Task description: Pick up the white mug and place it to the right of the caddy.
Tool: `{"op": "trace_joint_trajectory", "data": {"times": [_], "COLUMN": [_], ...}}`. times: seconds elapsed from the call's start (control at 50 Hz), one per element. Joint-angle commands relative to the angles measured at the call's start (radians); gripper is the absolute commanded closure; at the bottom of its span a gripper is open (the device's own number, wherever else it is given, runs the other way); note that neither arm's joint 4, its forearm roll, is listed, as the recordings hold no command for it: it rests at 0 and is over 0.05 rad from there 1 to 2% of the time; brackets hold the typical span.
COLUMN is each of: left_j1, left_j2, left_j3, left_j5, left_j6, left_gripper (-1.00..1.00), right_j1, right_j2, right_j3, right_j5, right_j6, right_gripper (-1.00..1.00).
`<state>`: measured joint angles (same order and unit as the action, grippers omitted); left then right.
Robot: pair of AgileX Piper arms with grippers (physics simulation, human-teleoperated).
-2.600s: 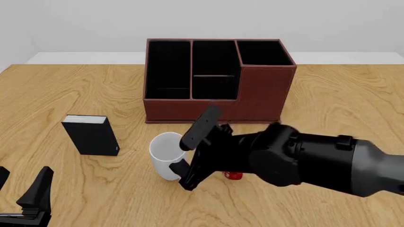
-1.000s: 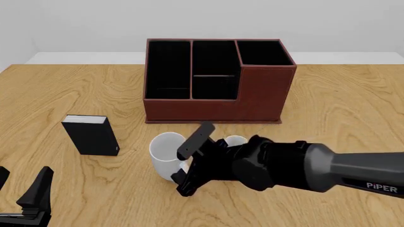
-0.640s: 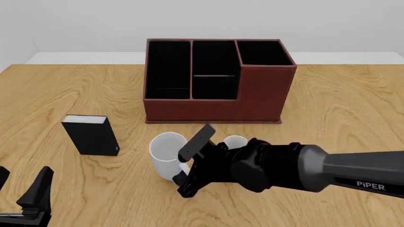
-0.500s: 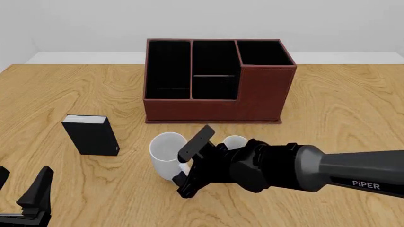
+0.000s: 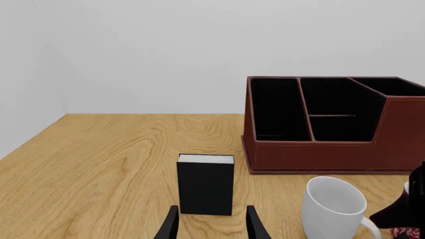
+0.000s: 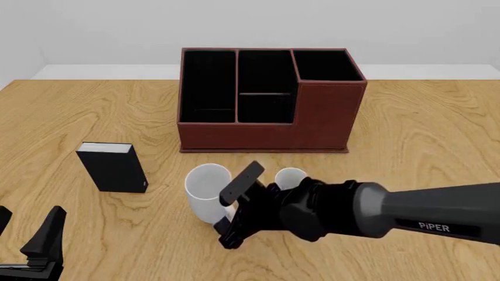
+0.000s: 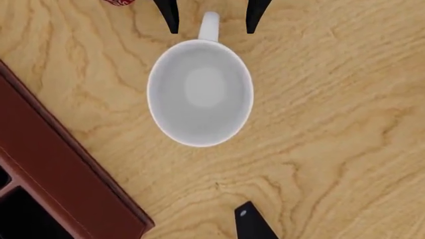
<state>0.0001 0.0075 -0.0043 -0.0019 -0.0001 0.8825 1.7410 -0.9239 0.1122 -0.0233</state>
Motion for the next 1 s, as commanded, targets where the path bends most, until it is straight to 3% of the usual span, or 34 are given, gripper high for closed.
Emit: {"op": "trace_joint_trajectory", "data": {"times": [0.02, 0.2, 0.22, 1.0], "left_j1": [0.000, 0.000, 0.000, 0.000], "left_j2": [0.000, 0.000, 0.000, 0.000], "left_j3": [0.000, 0.000, 0.000, 0.000], "left_j5": [0.000, 0.000, 0.000, 0.000], "left_j6": [0.000, 0.000, 0.000, 0.000], "left_gripper": [-1.00, -1.00, -1.00, -1.00], "right_j1": [0.004, 0.002, 0.000, 0.002], "right_j2": [0.022, 0.019, 0.017, -0.021], "right_j3": [0.003, -0.002, 0.000, -0.001], "right_j5": [-0.010, -0.003, -0.006, 0.011], "right_j6": [0.010, 0.003, 0.000, -0.037], "right_gripper": [-1.00, -1.00, 1.00, 1.00]}}
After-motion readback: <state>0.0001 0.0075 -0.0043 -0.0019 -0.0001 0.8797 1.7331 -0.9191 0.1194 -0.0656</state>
